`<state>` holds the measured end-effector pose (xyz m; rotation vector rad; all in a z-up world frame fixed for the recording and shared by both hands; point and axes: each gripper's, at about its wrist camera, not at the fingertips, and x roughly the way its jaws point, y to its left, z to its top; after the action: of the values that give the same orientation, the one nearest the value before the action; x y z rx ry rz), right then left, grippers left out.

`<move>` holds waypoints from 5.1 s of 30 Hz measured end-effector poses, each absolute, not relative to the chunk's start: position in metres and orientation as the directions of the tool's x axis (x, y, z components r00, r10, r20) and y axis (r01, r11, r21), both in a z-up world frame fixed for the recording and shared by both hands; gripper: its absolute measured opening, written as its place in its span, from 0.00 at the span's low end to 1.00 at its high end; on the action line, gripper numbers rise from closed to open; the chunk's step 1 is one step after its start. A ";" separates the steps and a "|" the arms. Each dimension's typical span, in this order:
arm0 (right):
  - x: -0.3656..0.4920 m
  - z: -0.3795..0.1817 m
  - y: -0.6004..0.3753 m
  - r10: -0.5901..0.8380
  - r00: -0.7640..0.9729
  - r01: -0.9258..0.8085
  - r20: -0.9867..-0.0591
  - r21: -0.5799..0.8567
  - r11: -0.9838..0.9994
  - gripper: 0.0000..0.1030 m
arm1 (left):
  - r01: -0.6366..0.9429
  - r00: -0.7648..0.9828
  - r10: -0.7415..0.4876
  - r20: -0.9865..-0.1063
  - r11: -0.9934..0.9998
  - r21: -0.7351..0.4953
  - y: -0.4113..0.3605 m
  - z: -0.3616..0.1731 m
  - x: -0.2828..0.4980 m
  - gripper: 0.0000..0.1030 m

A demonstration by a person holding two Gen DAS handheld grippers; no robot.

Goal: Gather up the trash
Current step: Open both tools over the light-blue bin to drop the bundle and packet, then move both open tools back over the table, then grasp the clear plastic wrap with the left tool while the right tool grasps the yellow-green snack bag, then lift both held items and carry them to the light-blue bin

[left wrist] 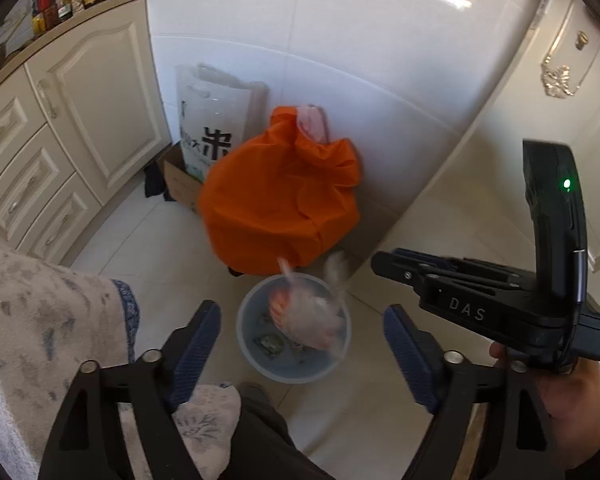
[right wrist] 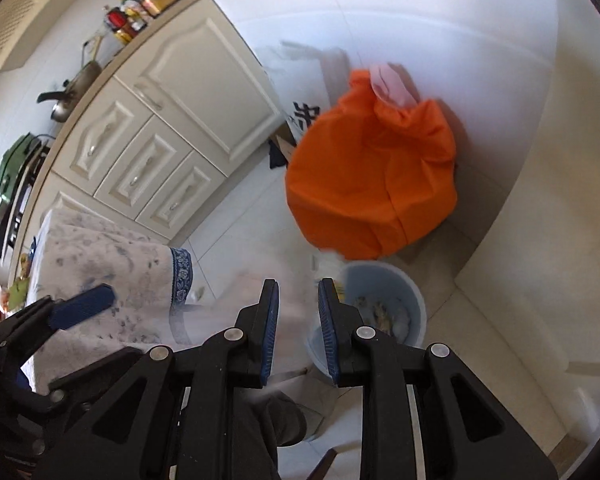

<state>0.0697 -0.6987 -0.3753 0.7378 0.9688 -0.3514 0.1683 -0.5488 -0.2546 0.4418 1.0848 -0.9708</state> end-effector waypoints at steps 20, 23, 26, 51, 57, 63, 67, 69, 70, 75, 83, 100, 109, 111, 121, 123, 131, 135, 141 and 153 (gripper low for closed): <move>0.061 -0.301 -0.661 -0.071 0.586 0.591 -0.807 0.366 0.719 1.00 | 0.776 0.347 -0.551 -0.759 0.623 -0.097 -0.428 -0.183 0.137 0.99; 0.068 -0.277 -0.644 -0.078 0.611 0.554 -0.788 0.355 0.753 1.00 | 0.758 0.392 -0.575 -0.719 0.644 -0.102 -0.394 -0.161 0.129 0.99; 0.079 -0.252 -0.623 -0.080 0.640 0.507 -0.764 0.342 0.791 1.00 | 0.727 0.448 -0.584 -0.677 0.679 -0.104 -0.354 -0.140 0.122 0.99; 0.175 -0.106 -0.388 0.166 0.812 -0.027 -0.560 0.249 0.968 1.00 | 0.335 0.810 -0.365 -0.458 0.930 -0.150 -0.068 -0.063 0.058 0.99; 0.187 -0.091 -0.345 0.210 0.825 -0.109 -0.525 0.216 0.970 1.00 | 0.223 0.856 -0.264 -0.445 0.964 -0.144 -0.037 -0.056 0.055 0.99; 0.196 -0.081 -0.302 0.247 0.829 -0.183 -0.502 0.174 0.968 1.00 | 0.105 0.895 -0.141 -0.423 0.989 -0.108 -0.022 -0.051 0.046 0.99; 0.199 -0.079 -0.282 0.246 0.834 -0.209 -0.495 0.130 0.969 1.00 | 0.059 0.902 -0.097 -0.421 0.993 -0.102 -0.023 -0.056 0.048 0.99; 0.202 -0.081 -0.274 0.242 0.834 -0.214 -0.496 0.113 0.970 1.00 | 0.050 0.900 -0.088 -0.428 0.994 -0.100 -0.024 -0.060 0.049 0.99; 0.204 -0.083 -0.273 0.244 0.832 -0.217 -0.498 0.112 0.970 1.00 | 0.049 0.898 -0.086 -0.431 0.994 -0.097 -0.025 -0.061 0.047 0.99; 0.220 -0.100 -0.269 0.231 0.812 -0.212 -0.537 0.097 0.972 1.00 | 0.049 0.882 -0.078 -0.465 0.996 -0.075 -0.038 -0.075 0.052 0.99; 0.251 -0.146 -0.288 0.213 0.753 -0.186 -0.622 0.109 0.976 1.00 | 0.093 0.813 -0.109 -0.571 0.994 -0.057 -0.055 -0.111 0.117 0.99; 0.308 -0.213 -0.302 0.225 0.652 -0.153 -0.724 0.164 0.974 1.00 | 0.198 0.622 -0.128 -0.773 0.980 -0.003 -0.124 -0.234 0.273 0.83; 0.331 -0.235 -0.292 0.238 0.602 -0.166 -0.762 0.172 0.971 1.00 | 0.214 0.581 -0.215 -0.785 0.971 -0.107 -0.108 -0.245 0.295 0.25; 0.339 -0.245 -0.285 0.244 0.585 -0.172 -0.773 0.175 0.969 1.00 | 0.199 0.585 -0.206 -0.784 0.974 -0.108 -0.100 -0.244 0.294 0.25; 0.375 -0.296 -0.257 0.214 0.509 -0.176 -0.834 0.143 0.974 0.80 | 0.130 0.605 -0.175 -0.777 0.984 -0.120 -0.087 -0.241 0.286 0.25; 0.370 -0.297 -0.253 0.189 0.524 -0.196 -0.830 0.099 0.976 0.68 | 0.125 0.612 -0.171 -0.772 0.985 -0.119 -0.084 -0.239 0.283 0.25; 0.347 -0.292 -0.271 0.242 0.528 -0.191 -0.814 0.165 0.968 0.31 | 0.122 0.635 -0.181 -0.751 0.983 -0.134 -0.086 -0.226 0.236 0.25; 0.325 -0.275 -0.275 0.249 0.552 -0.191 -0.796 0.169 0.967 0.31 | 0.130 0.653 -0.194 -0.732 0.981 -0.144 -0.085 -0.215 0.216 0.25; 0.290 -0.242 -0.277 0.254 0.596 -0.207 -0.762 0.160 0.965 0.31 | 0.139 0.689 -0.198 -0.697 0.980 -0.140 -0.080 -0.193 0.187 0.25; 0.233 -0.179 -0.289 0.256 0.695 -0.220 -0.672 0.141 0.965 0.31 | 0.194 0.761 -0.224 -0.609 0.974 -0.116 -0.087 -0.137 0.127 0.25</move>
<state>0.2328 -0.2890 -0.1790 0.0507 0.7580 0.2655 0.1269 -0.0871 -0.1369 -0.0466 0.6684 -0.2273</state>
